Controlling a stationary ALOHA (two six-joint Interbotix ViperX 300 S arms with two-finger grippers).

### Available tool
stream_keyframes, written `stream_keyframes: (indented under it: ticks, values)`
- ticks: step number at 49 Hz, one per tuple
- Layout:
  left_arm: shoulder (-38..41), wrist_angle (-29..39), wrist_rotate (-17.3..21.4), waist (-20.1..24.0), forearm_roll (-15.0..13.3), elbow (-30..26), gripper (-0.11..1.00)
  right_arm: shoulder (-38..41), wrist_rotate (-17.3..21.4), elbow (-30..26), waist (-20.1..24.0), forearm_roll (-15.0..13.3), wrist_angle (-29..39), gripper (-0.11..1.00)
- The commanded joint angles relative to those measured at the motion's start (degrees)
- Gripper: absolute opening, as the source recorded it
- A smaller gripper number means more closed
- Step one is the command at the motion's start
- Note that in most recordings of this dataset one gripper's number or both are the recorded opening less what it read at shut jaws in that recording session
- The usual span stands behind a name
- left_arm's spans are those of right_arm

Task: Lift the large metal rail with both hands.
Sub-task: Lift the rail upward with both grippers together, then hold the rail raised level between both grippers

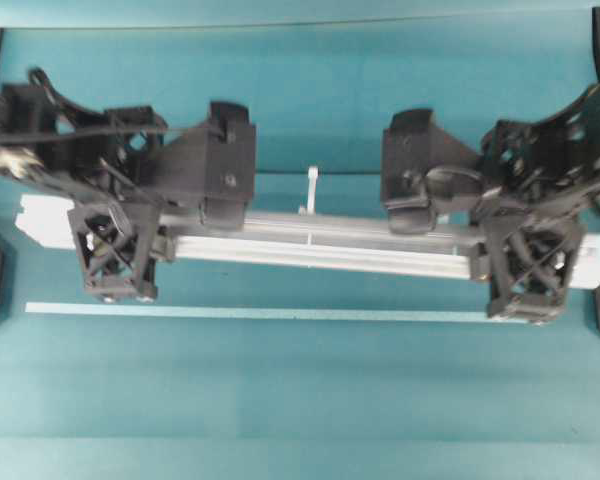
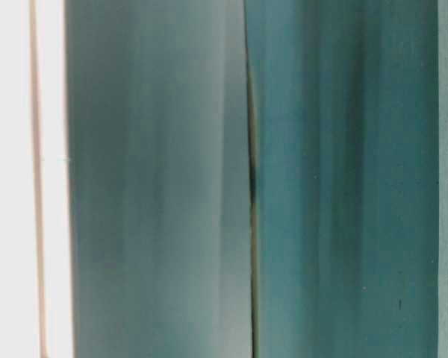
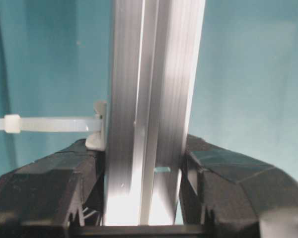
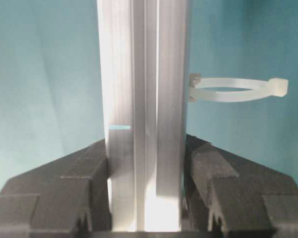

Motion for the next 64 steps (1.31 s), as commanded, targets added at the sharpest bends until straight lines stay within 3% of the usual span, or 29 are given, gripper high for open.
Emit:
stream_keyframes:
  ticks: [1, 14, 28, 64]
  values:
    - [-0.3, 0.5, -1.5, 0.0, 0.3, -5.9, 0.37, 0.3, 0.5, -5.4, -0.3, 0.6, 0.8, 0.40]
    - [1.7, 8.1, -1.7, -0.2, 0.3, -14.2, 0.37, 1.2, 2.0, -13.2, -0.3, 1.3, 4.0, 0.40]
    - [3.3, 10.6, -1.7, 0.3, 0.3, -21.8, 0.37, 1.3, 3.2, -15.3, -0.4, 1.4, 5.5, 0.40]
    - [3.0, 11.0, -1.7, 0.1, 0.3, -22.6, 0.37, -0.4, 3.3, -13.4, -0.7, 1.5, 5.9, 0.40]
